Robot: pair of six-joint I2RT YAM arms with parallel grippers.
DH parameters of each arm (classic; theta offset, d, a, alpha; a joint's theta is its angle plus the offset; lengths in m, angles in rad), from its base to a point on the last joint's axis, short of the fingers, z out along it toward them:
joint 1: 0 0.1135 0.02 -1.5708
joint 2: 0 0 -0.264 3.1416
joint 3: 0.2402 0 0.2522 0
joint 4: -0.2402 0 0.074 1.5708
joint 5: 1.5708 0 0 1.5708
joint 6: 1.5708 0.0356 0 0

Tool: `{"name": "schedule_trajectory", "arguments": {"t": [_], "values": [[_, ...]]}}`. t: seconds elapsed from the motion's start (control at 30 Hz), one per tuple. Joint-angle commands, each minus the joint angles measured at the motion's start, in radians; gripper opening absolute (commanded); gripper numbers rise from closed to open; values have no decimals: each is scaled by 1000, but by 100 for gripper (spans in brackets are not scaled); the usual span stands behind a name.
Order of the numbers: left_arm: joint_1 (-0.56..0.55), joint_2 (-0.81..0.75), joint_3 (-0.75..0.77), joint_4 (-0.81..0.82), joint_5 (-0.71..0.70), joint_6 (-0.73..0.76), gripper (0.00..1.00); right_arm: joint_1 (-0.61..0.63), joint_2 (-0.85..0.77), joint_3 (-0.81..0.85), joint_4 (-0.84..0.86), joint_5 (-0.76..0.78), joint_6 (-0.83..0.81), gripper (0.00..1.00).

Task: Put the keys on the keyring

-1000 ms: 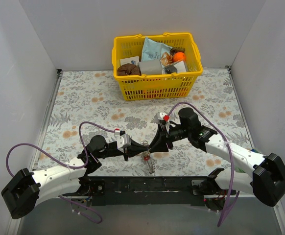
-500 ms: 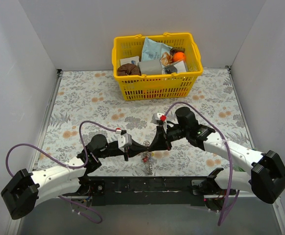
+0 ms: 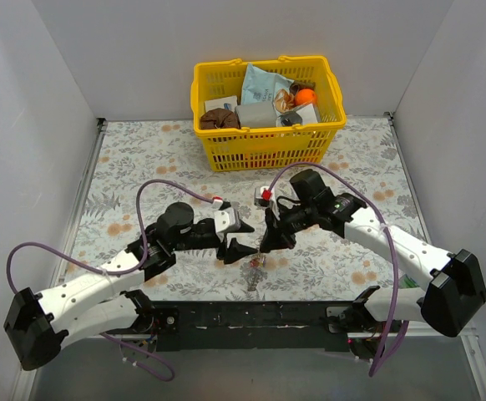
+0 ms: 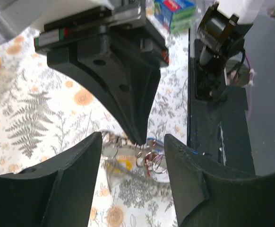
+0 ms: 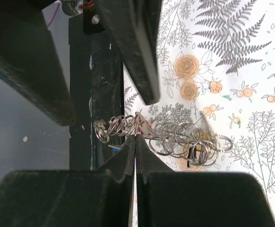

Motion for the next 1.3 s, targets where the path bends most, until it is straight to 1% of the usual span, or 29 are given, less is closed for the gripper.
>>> {"name": "schedule_trajectory", "arguments": {"t": [0.0,0.1,0.2,0.27,0.5,0.63,0.7,0.87,0.93,0.97,1.07,1.2,1.23,1.27], "values": [[-2,70,89,-265,10,87,54,3,-11,68,-129,-2,-63,1],[-2,130,121,-287,45,113,52,6,-19,70,-134,-25,-77,1],[-2,172,137,-273,69,122,43,6,-31,61,-128,-37,-84,1],[-1,184,138,-258,79,121,40,8,-36,56,-125,-44,-83,1],[-2,209,131,-161,149,95,38,8,-48,40,-108,-51,-80,1],[-2,227,135,-142,177,78,37,8,-46,39,-100,-51,-78,1],[-2,236,135,-142,188,73,34,8,-45,39,-101,-53,-80,1],[-2,268,135,-144,183,73,16,8,-54,34,-92,-51,-77,1],[-2,275,137,-144,178,75,7,8,-59,34,-89,-51,-74,1],[-2,276,138,-144,172,73,0,8,-60,33,-86,-50,-72,1],[-2,281,143,-143,175,70,0,8,-60,31,-85,-50,-71,1],[-2,262,118,-60,166,49,0,8,-72,19,-48,-36,-57,2],[-2,247,99,-43,160,33,0,8,-80,1,-31,-30,-32,7],[-2,238,86,-26,155,27,0,8,-94,-10,-5,-27,-19,19]]}}
